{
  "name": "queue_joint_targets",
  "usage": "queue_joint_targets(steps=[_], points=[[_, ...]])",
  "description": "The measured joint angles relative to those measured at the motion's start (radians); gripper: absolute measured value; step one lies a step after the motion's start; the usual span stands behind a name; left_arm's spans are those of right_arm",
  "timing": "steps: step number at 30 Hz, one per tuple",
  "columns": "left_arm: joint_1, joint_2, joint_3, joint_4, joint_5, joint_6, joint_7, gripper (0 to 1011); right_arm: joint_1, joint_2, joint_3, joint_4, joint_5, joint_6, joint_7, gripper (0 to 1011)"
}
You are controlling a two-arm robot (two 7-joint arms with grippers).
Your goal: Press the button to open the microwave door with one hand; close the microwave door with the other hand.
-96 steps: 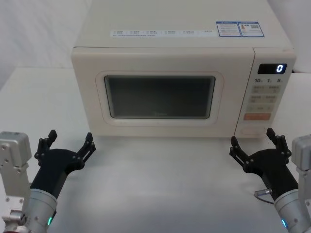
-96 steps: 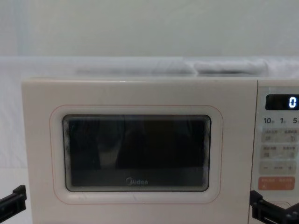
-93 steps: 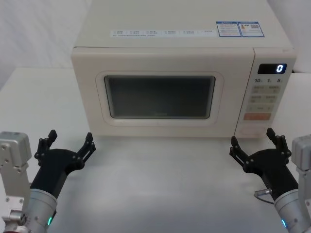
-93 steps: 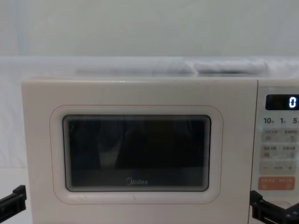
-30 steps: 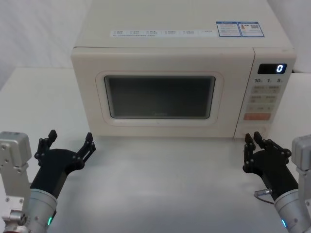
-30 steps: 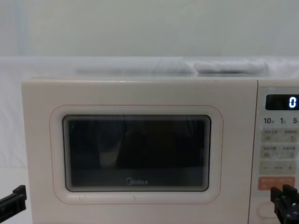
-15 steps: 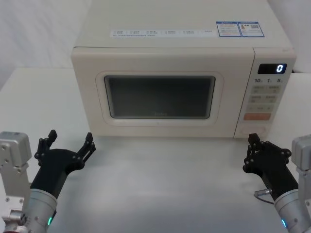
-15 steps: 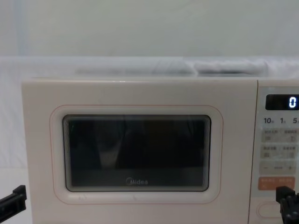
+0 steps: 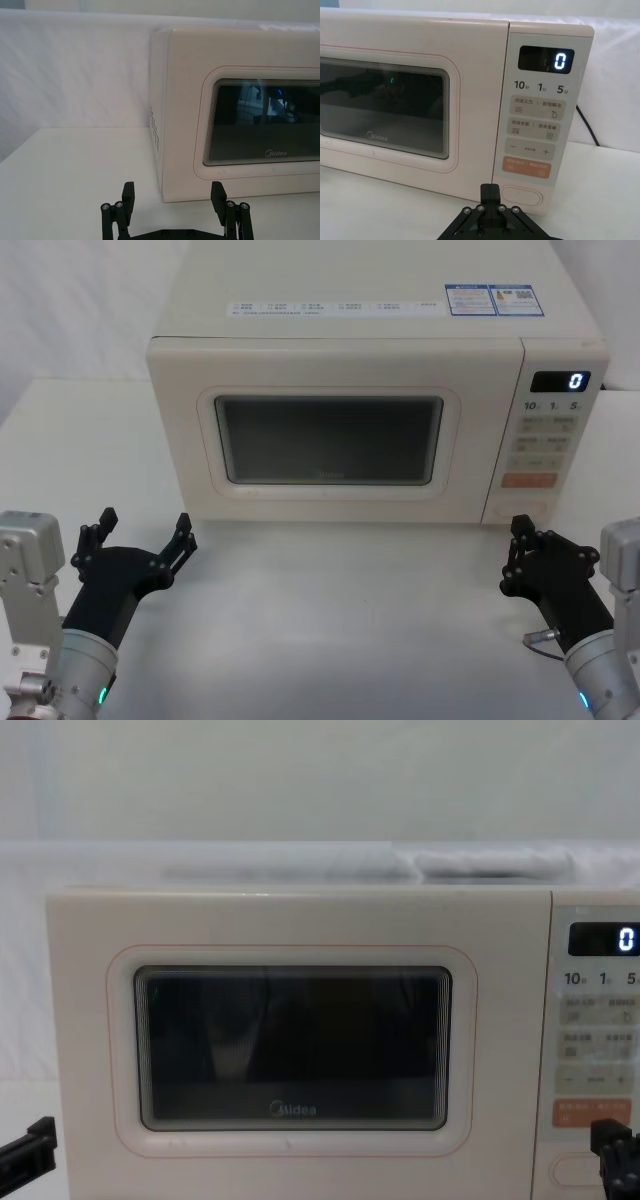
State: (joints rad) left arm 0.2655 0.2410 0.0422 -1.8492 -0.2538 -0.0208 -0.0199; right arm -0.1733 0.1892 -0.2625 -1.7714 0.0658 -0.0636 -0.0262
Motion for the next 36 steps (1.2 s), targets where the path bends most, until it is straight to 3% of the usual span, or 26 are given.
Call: queue_joint_targets(steps=[36], points=[[0.0, 0.0, 0.0, 0.0, 0.0, 0.0, 0.0, 1001, 0.0, 0.0, 0.0, 0.0, 0.0, 0.0, 0.0, 0]])
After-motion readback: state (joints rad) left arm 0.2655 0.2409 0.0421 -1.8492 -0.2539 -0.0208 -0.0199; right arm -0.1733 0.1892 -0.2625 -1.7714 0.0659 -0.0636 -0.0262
